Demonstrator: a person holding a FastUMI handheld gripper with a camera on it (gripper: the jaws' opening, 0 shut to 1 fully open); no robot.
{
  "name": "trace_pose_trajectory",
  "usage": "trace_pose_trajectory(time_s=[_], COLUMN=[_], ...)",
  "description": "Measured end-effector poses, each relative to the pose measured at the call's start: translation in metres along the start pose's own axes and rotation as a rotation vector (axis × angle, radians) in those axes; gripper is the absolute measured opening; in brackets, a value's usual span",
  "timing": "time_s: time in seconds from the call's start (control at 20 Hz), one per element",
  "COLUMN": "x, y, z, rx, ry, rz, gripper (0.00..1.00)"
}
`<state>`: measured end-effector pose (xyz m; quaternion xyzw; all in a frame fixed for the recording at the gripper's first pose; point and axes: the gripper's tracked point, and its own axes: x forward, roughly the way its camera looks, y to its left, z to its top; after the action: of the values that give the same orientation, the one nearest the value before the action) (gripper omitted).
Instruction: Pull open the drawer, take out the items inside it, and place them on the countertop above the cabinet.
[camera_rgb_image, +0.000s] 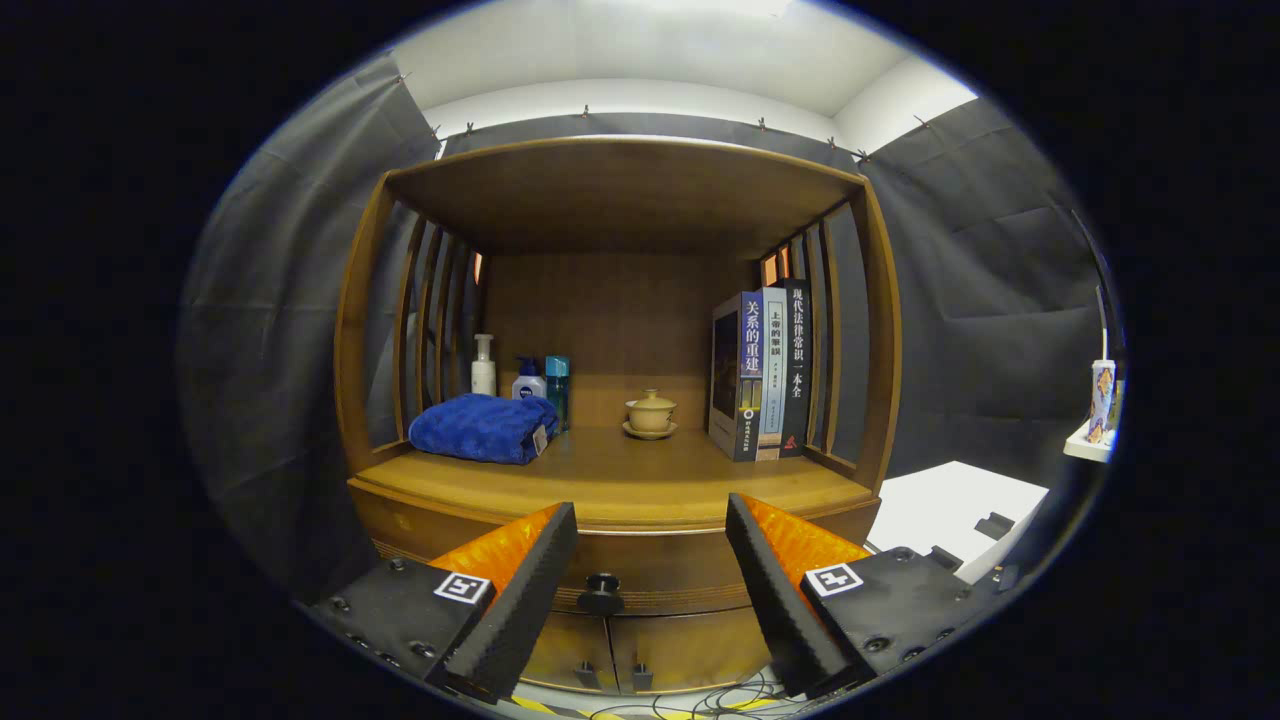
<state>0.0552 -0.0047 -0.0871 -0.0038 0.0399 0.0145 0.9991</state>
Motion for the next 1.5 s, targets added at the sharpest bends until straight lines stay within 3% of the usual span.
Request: trace_pose_trajectory(time_s=[0.25, 0.55, 0.8, 0.9, 1.0, 1.05, 1.2, 1.35, 1.5], x=[0.024, 0.047, 0.053, 0.061, 0.059, 0.066, 0.062, 0.063, 0.056], y=[0.016, 0.011, 0.028, 0.033, 0.043, 0.044, 0.042, 0.041, 0.042], z=[-0.042, -0.096, -0.126, -0.13, -0.133, -0.133, -0.132, -0.136, -0.135], rx=[0.034, 0.043, 0.113, 0.123, 0.142, 0.147, 0.129, 0.155, 0.177], ry=[0.045, 0.153, 0.233, 0.238, 0.262, 0.243, 0.272, 0.307, 0.289], rz=[0.062, 0.058, 0.113, 0.13, 0.161, 0.16, 0.157, 0.123, 0.119], gripper=[0.99, 0.99, 0.96, 0.89, 0.73, 0.54, 0.5, 0.39, 0.39])
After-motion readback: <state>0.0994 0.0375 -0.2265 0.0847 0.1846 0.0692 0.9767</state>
